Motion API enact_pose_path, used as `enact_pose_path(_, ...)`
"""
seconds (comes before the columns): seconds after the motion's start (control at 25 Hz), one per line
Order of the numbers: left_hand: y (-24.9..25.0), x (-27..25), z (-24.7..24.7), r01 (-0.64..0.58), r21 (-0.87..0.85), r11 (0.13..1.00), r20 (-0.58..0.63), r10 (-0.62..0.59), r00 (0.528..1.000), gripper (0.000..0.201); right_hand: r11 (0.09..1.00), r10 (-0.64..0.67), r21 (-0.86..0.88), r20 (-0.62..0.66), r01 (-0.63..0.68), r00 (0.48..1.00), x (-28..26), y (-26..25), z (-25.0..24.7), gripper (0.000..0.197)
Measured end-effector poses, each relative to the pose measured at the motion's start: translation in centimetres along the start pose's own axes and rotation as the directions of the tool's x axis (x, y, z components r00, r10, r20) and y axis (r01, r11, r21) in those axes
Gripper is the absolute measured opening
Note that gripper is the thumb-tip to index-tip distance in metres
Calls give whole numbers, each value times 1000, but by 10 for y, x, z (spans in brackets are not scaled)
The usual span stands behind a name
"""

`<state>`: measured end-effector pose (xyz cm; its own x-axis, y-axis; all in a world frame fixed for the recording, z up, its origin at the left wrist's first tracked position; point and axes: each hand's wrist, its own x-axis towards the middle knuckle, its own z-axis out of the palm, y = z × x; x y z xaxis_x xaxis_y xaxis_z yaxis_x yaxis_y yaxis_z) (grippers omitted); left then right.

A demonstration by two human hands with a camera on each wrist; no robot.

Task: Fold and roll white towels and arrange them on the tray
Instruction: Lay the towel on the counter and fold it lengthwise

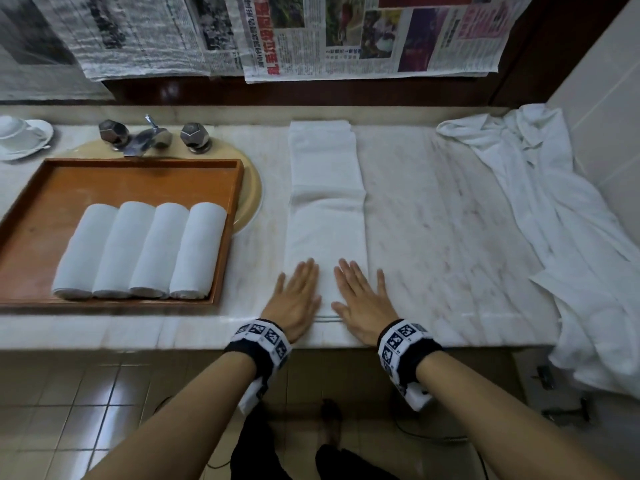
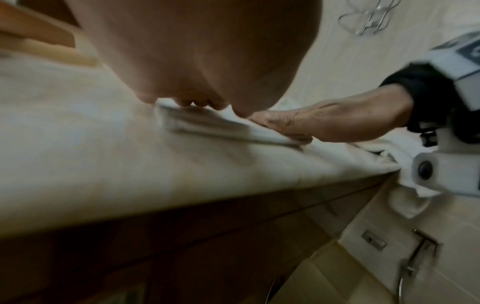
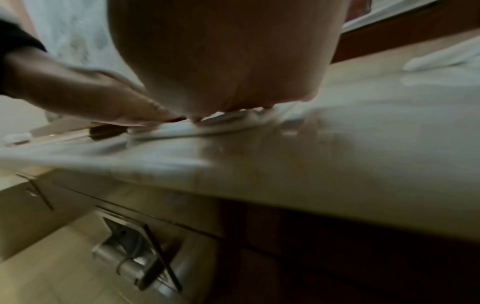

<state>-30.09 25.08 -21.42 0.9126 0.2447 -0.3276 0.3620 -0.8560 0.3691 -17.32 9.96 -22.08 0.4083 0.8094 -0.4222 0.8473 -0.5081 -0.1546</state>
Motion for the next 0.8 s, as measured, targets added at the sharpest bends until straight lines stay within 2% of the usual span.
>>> enact_pose_path(0.08,1,-3,12,38,72,997,41,-41,998,60,999,33,-4,34,-33,999,-2,1,4,69)
enact_pose_path(0.16,-11,-5,9,169,59,984,-1,-169,986,60,998,69,-5,24,-69,997,-5,6,0,64)
enact_pose_path(0.2,-17,-7,3,193,50,980,-54,-190,980,59,998,58,-10,-18,-58,998,-8,8,-3,62)
enact_pose_path(0.24,-23,-9,-2,166,41,985,-129,-160,979,53,1000,18,-1,-102,-18,995,-10,9,-4,59)
enact_pose_path(0.32,-29,-15,-8,20,-37,999,-269,-29,963,31,990,-88,84,-278,115,957,-15,8,-2,45)
enact_pose_path(0.36,-30,-19,-10,-35,-75,997,-283,12,959,26,975,-118,139,-323,171,939,-19,8,0,39)
enact_pose_path(0.4,-29,-25,-12,-65,-85,994,-257,42,965,29,962,-125,192,-321,194,939,-22,6,3,36)
enact_pose_path(0.48,-26,-29,-12,-41,-64,997,-140,31,990,34,950,-99,257,-297,180,950,-27,6,8,32)
enact_pose_path(0.52,-25,-28,-13,-28,-55,998,-128,21,992,32,947,-80,271,-314,170,946,-27,8,9,26)
enact_pose_path(0.64,-26,-22,-16,-16,-68,998,-147,6,989,22,943,-25,305,-337,134,941,-28,13,7,17)
enact_pose_path(0.8,-29,-21,-14,-44,-110,993,-152,27,988,19,939,32,337,-298,73,954,-29,18,1,18)
